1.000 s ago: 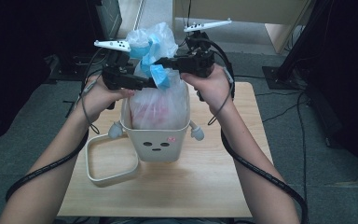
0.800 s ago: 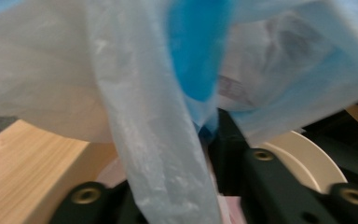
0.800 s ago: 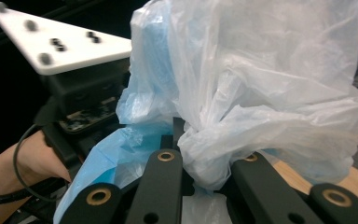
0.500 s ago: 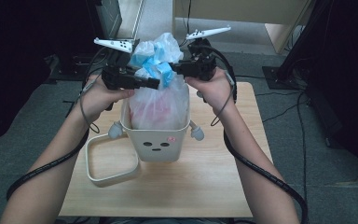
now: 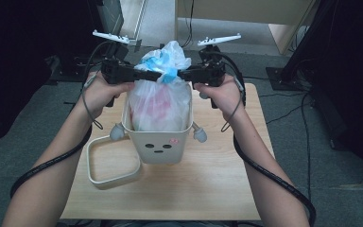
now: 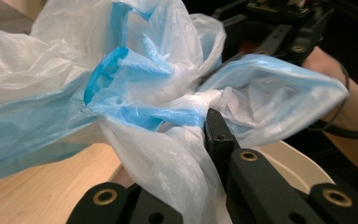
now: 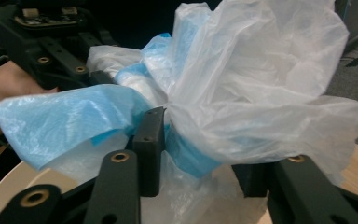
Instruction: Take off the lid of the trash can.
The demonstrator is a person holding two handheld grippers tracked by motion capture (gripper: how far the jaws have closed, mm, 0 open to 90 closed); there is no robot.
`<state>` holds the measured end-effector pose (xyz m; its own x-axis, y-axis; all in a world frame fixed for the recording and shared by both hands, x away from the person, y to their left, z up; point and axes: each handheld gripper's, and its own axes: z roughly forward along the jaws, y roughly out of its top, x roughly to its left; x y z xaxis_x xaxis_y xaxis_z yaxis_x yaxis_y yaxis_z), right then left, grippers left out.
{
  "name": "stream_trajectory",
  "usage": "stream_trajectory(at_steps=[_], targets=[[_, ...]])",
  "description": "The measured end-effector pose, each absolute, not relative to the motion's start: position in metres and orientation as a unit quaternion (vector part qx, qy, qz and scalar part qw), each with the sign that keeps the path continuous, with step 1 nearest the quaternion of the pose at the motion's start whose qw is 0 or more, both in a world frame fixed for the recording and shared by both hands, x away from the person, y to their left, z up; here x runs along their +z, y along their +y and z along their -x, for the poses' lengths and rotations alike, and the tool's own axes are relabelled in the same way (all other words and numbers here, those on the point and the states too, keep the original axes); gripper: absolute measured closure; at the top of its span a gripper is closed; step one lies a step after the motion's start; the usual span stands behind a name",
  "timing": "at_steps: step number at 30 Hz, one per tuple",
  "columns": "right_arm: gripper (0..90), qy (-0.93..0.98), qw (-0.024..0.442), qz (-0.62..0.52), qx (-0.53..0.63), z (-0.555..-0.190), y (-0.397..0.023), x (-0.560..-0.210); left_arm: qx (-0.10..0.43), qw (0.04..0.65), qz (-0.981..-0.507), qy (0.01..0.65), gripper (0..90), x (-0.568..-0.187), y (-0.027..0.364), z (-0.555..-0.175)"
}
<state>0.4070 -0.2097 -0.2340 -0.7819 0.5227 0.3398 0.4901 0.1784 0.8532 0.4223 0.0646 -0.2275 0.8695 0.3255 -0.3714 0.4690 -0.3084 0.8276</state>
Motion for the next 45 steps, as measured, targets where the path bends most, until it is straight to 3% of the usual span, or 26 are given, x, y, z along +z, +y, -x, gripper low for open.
stream_trajectory(at_steps=[11,14,17,25,27,29,33,43,45], targets=[[42.9,0.797,-0.016,-0.269,0.541,-0.401,-0.193,-0.239,-0.056,0.528,-0.813,0.241,87.7,-0.219,0.054,-0.421],[42.8,0.806,-0.011,-0.256,0.533,-0.401,-0.184,-0.242,-0.057,0.524,-0.817,0.235,87.7,-0.218,0.051,-0.42],[47.1,0.81,-0.008,-0.253,0.528,-0.402,-0.179,-0.243,-0.059,0.524,-0.817,0.234,87.7,-0.218,0.051,-0.42],[76.1,0.823,0.001,-0.255,0.507,-0.401,-0.169,-0.243,-0.05,0.525,-0.818,0.229,87.0,-0.218,0.051,-0.419],[81.6,0.824,-0.003,-0.27,0.498,-0.402,-0.169,-0.243,-0.041,0.534,-0.812,0.232,76.4,-0.218,0.054,-0.418],[83.3,0.822,-0.017,-0.285,0.494,-0.404,-0.172,-0.244,-0.039,0.544,-0.806,0.229,59.2,-0.218,0.056,-0.418],[84.3,0.812,-0.015,-0.302,0.5,-0.405,-0.183,-0.24,-0.008,0.544,-0.809,0.225,45.3,-0.218,0.062,-0.413],[84.6,0.752,0.001,-0.333,0.568,-0.407,-0.207,-0.216,-0.036,0.534,-0.819,0.207,40.9,-0.231,0.051,-0.411],[84.6,0.75,0.006,-0.334,0.57,-0.407,-0.205,-0.214,-0.051,0.527,-0.824,0.204,48.1,-0.233,0.048,-0.411]])
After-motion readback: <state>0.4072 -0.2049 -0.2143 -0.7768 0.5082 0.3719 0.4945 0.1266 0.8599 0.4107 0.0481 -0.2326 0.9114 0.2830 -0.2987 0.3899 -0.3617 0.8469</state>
